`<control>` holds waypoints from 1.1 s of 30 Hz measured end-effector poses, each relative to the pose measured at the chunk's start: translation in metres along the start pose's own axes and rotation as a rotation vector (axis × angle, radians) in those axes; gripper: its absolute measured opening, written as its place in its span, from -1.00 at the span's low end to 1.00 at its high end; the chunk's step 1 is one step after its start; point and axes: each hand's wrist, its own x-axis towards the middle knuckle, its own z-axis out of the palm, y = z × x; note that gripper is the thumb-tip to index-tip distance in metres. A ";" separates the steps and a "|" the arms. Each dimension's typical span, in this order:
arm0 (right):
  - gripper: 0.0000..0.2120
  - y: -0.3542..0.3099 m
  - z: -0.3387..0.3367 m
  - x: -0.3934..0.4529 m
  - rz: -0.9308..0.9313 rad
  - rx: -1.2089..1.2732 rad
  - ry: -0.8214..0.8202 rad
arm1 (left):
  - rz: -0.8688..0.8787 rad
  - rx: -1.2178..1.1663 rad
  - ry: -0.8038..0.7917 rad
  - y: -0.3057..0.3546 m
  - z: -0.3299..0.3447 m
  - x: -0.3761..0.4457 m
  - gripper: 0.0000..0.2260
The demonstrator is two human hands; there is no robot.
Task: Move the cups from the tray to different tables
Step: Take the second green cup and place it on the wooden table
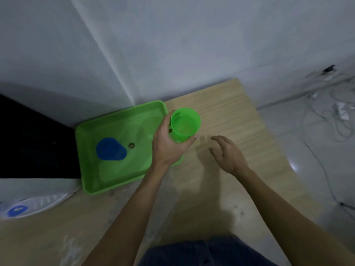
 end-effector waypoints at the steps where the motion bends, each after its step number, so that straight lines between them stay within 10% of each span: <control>1: -0.50 0.009 -0.011 -0.012 0.033 0.019 0.015 | 0.022 0.004 -0.030 0.010 0.011 -0.006 -0.21; 33: -0.64 0.494 -0.368 -0.300 0.606 0.318 0.521 | 0.360 -0.129 -0.811 0.317 0.610 -0.175 -0.36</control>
